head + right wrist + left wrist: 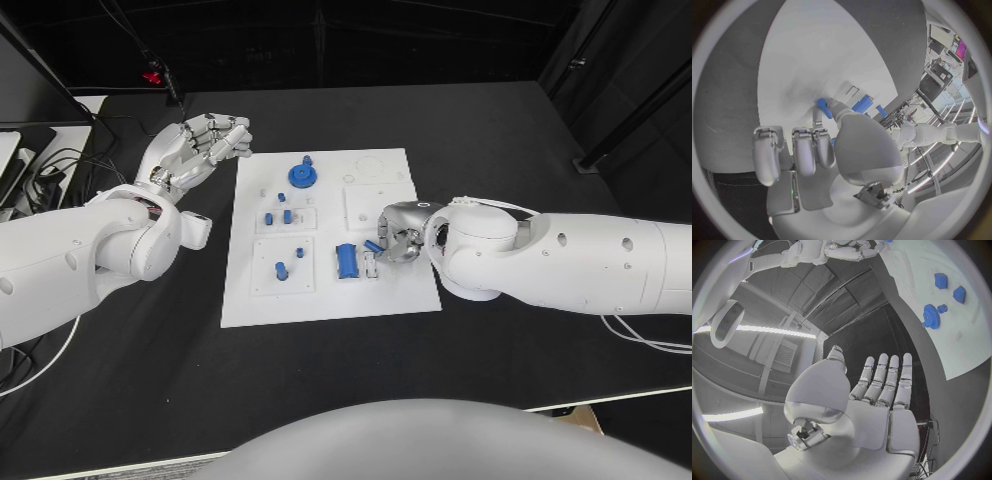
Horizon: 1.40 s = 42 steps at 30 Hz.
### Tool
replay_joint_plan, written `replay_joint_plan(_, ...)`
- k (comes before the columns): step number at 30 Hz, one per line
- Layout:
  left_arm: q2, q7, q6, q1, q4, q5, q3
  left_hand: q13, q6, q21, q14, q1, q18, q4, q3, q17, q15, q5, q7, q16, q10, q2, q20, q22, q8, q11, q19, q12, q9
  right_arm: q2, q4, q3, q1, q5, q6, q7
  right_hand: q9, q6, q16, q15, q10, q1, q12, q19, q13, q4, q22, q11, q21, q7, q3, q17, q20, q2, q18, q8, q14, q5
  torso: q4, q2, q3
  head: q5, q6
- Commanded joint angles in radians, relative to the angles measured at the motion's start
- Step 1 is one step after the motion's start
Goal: Assemble the parts on the task board
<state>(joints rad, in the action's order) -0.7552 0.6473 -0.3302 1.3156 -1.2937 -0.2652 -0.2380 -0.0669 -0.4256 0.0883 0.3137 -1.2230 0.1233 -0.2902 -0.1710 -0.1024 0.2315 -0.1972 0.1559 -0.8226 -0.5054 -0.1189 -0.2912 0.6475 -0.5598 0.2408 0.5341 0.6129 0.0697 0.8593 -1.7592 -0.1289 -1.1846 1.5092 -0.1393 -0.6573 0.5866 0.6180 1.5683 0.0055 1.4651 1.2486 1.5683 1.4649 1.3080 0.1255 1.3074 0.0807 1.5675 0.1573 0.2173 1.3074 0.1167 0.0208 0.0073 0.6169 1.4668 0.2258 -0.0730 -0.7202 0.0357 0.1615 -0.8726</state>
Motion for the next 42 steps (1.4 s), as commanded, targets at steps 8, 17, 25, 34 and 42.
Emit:
replay_joint_plan(8, 0.000, 0.005, 0.009, 0.001, -0.002, 0.003, 0.001, 0.001, 0.009, 0.004, -0.001, 0.001, -0.005, -0.001, -0.007, 0.001, 0.001, -0.006, 0.130, -0.006, 0.006, -0.011, 0.002, -0.001, -0.005, 0.003, 0.000, 0.004, -0.002, -0.004, 0.007, -0.009, 0.010, 0.006, 0.098, -0.023, -0.406, 0.084, 0.002, 0.014, 0.106, -0.002, 0.003, 0.106, 0.263, -0.056, 0.263, 0.009, 0.003, 0.003, 0.192, 0.263, 0.009, 0.001, -0.007, -0.106, 0.104, 0.002, -0.0001, 0.000, 0.0003, -0.002, 0.000)
replay_joint_plan(17, 0.000, 0.005, 0.009, 0.001, -0.002, 0.003, 0.001, 0.001, 0.009, 0.004, -0.001, 0.001, -0.005, -0.001, -0.007, 0.001, 0.001, -0.006, 0.130, -0.006, 0.006, -0.011, 0.002, -0.001, -0.005, 0.003, 0.000, 0.004, -0.002, 0.009, -0.002, -0.009, 0.010, 0.007, 0.046, 0.003, -0.455, 0.174, 0.002, 0.016, 0.106, -0.042, 0.003, 0.106, 0.263, -0.097, 0.263, 0.010, 0.003, 0.003, 0.303, 0.263, 0.014, -0.019, -0.007, -0.197, 0.104, -0.011, 0.0002, 0.000, -0.0005, -0.003, 0.000)
replay_joint_plan(25, -0.002, 0.005, 0.009, 0.001, -0.001, 0.003, 0.001, 0.001, 0.009, 0.004, -0.001, 0.001, -0.005, -0.001, -0.007, 0.001, 0.001, -0.006, 0.130, -0.006, 0.006, -0.011, 0.002, -0.001, -0.005, 0.003, 0.000, 0.004, -0.002, 0.033, -0.017, -0.010, 0.011, 0.000, -0.013, 0.020, -0.464, 0.212, 0.002, 0.016, 0.106, -0.060, 0.003, 0.106, 0.263, -0.102, 0.263, 0.011, 0.003, 0.003, 0.306, 0.263, 0.014, -0.032, -0.007, -0.220, 0.104, -0.018, 0.0011, 0.000, 0.0000, -0.004, 0.000)
replay_joint_plan(34, -0.002, 0.005, 0.010, 0.001, -0.001, 0.003, 0.001, 0.001, 0.010, 0.004, 0.000, 0.001, -0.005, -0.001, -0.009, 0.003, 0.001, -0.006, 0.130, -0.008, 0.006, -0.013, 0.002, -0.002, -0.006, 0.003, 0.000, 0.005, -0.002, 0.049, -0.020, -0.010, 0.011, -0.023, -0.054, 0.035, -0.468, 0.244, 0.002, 0.016, 0.106, -0.072, 0.003, 0.106, 0.263, -0.103, 0.263, 0.010, 0.003, 0.002, 0.296, 0.263, 0.014, -0.040, -0.007, -0.234, 0.104, -0.019, -0.0003, 0.000, -0.0001, -0.003, 0.000)
replay_joint_plan(42, -0.003, 0.005, 0.010, 0.001, -0.001, 0.003, 0.001, 0.001, 0.010, 0.004, 0.000, 0.001, -0.005, -0.001, -0.009, 0.003, 0.001, -0.006, 0.130, -0.008, 0.006, -0.013, 0.002, -0.002, -0.006, 0.003, 0.000, 0.005, -0.002, 0.050, -0.019, -0.010, 0.011, -0.032, -0.080, 0.047, -0.470, 0.260, 0.002, 0.016, 0.106, -0.076, 0.003, 0.106, 0.263, -0.103, 0.263, 0.008, 0.003, 0.000, 0.288, 0.263, 0.014, -0.043, -0.007, -0.241, 0.104, -0.023, 0.0001, 0.000, 0.0004, -0.002, 0.000)
